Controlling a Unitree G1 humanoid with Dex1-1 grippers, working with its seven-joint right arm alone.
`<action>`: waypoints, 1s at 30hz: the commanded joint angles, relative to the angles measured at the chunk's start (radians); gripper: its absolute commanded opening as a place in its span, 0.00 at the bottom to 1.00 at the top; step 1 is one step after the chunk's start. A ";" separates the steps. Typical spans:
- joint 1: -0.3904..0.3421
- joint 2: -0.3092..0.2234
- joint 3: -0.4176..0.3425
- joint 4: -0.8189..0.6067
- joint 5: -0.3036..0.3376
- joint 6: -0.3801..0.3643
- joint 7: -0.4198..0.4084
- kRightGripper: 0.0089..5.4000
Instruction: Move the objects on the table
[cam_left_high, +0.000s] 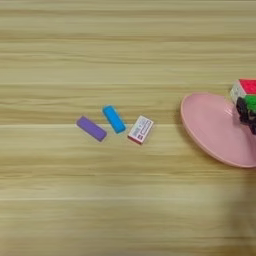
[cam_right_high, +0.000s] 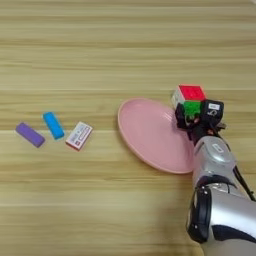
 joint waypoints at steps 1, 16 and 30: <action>-0.068 -0.055 0.007 -0.046 -0.007 -0.016 -0.010 0.61; -0.050 -0.056 0.000 -0.072 0.003 -0.046 0.002 0.61; -0.048 -0.063 -0.007 -0.129 0.014 -0.078 0.019 0.61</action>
